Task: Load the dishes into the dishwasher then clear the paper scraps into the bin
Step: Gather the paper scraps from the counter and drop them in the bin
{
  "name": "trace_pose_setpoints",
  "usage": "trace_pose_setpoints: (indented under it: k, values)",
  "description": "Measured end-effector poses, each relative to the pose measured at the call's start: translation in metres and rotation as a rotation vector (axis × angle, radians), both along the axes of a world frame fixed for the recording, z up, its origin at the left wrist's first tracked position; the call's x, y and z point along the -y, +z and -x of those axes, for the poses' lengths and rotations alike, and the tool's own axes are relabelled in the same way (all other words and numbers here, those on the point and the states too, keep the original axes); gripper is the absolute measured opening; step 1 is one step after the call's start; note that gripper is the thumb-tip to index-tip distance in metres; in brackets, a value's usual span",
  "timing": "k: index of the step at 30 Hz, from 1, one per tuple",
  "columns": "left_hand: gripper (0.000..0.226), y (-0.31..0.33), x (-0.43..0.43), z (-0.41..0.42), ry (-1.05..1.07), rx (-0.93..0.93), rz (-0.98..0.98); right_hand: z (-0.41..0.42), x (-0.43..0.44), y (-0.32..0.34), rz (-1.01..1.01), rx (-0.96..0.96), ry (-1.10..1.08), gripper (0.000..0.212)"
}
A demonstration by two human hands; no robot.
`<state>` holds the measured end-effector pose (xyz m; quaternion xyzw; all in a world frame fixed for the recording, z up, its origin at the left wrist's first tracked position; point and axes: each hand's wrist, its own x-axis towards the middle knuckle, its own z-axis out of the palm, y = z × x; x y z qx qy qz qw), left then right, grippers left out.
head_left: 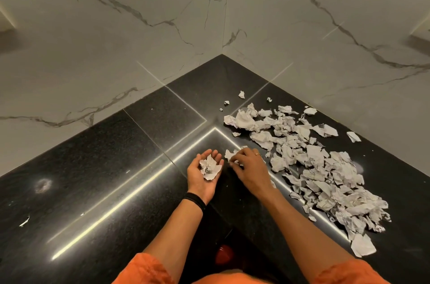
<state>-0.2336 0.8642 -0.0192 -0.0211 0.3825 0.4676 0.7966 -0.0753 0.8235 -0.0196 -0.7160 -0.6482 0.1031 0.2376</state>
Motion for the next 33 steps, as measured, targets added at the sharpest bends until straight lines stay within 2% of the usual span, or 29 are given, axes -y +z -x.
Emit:
trace_pose_setpoints:
  k: [2,4,7,10,12,15,17,20,23,26,29,31,33]
  values:
    - [0.035,0.0,-0.003,-0.002,-0.01,-0.003,-0.005,0.002,0.001,0.007,-0.059,-0.216,-0.057,0.009]
    - [0.033,0.001,-0.003,-0.006,-0.016,-0.005,-0.007,0.008,0.0,0.023,-0.095,-0.347,-0.033,0.006]
    - [0.032,0.003,-0.004,-0.015,-0.055,0.0,-0.025,0.019,-0.007,0.041,-0.086,-0.451,0.066,0.013]
    - [0.032,0.004,-0.006,-0.019,-0.04,0.046,-0.015,0.015,-0.018,0.038,-0.089,-0.484,-0.016,0.015]
    - [0.033,0.004,-0.008,-0.017,-0.012,0.075,0.0,0.002,-0.021,0.027,-0.048,-0.359,-0.069,0.017]
    - [0.035,0.002,-0.009,-0.01,-0.004,0.069,0.015,-0.011,-0.019,0.007,0.157,-0.027,0.06,0.034]
    - [0.036,0.001,-0.01,-0.008,-0.003,0.049,0.02,-0.011,-0.015,-0.002,0.18,0.045,0.109,0.03]
    - [0.038,-0.002,-0.01,-0.008,-0.006,0.024,0.018,-0.01,-0.01,-0.002,0.075,0.087,0.101,0.019]
    - [0.039,-0.005,-0.011,-0.009,-0.009,0.001,0.015,-0.012,-0.004,0.006,-0.088,-0.086,-0.055,0.013]
    - [0.035,-0.005,-0.01,-0.013,-0.024,-0.019,0.01,-0.013,-0.003,0.024,-0.162,-0.276,-0.153,0.013]
    - [0.03,0.001,-0.008,-0.022,-0.066,-0.016,-0.017,-0.004,-0.002,0.042,-0.161,-0.408,-0.073,0.013]
    - [0.032,0.006,-0.006,-0.028,-0.09,0.02,-0.034,0.005,-0.001,0.05,-0.125,-0.436,0.017,0.016]
    - [0.034,0.009,-0.005,-0.032,-0.07,0.072,-0.027,0.01,-0.002,0.051,-0.127,-0.481,0.016,0.013]
